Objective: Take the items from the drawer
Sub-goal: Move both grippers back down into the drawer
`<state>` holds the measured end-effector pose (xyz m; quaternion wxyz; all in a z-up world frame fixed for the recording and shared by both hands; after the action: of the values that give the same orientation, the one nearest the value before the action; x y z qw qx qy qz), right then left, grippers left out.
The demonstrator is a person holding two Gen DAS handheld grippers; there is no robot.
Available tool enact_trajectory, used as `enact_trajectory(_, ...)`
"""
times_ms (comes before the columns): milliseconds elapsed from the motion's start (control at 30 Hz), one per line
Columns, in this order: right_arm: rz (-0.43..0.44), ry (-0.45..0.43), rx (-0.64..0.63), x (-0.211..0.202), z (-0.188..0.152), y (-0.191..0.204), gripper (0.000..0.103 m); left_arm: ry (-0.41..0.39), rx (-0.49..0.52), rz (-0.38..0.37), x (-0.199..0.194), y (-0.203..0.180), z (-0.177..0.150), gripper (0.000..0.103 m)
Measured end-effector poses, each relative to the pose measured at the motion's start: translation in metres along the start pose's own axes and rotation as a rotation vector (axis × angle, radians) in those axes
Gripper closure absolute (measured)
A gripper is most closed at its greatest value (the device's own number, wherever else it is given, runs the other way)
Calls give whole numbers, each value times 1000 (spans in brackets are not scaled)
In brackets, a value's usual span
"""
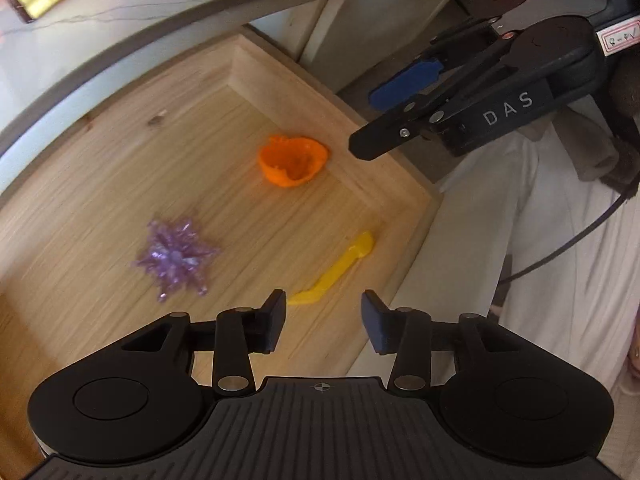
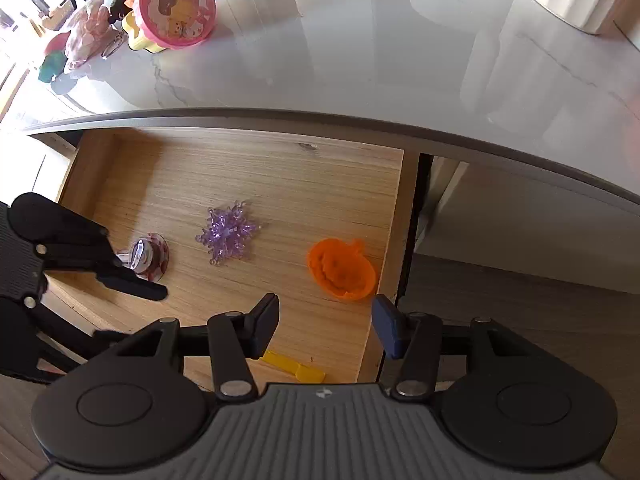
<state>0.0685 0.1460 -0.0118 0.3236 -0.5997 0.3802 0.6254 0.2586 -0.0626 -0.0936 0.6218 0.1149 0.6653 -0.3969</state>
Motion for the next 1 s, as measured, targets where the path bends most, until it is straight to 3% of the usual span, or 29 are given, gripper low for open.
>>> enact_trajectory(67,11,-14,4,-2,2,-3,52,10,-34,-16,9,2,14,61)
enact_trajectory(167,20,-54,43,-8,4,-16,52,18,-114,10,24,8,33,62)
enact_trajectory(233,36,-93,90,-15,3,-27,52,33,-213,-37,36,19,44,62)
enact_trajectory(300,57,-140,132,-22,0,-36,51,-5,-279,-59,41,28,51,62)
enact_trajectory(467,74,-226,208,-37,-6,-57,47,-80,-295,83,52,36,66,62)
enact_trajectory(567,92,-247,220,-42,-8,-63,45,-137,-348,114,55,43,69,62)
enact_trajectory(733,89,-273,184,-47,-8,-58,40,-128,-394,167,64,52,65,62)
enact_trajectory(800,94,-285,178,-51,-10,-57,36,-129,-415,155,65,57,61,62)
enact_trajectory(867,102,-295,183,-53,-10,-59,36,-133,-433,85,66,60,57,62)
enact_trajectory(967,110,-298,195,-55,-12,-62,36,-98,-398,16,77,50,52,61)
enact_trajectory(1000,113,-298,200,-55,-12,-63,36,-83,-374,32,82,47,53,62)
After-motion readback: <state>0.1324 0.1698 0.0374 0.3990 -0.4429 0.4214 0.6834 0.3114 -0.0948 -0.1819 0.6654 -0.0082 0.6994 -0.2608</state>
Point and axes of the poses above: each gripper's, at about its wrist camera, not at the fingertips, and x roughly the way its jaws point, y to its left, z to its top, the point moved 2 cm from there along x, roughly the way its jaws point, and after that the axes turned 12 degrees about y, right-handed, at the moved point
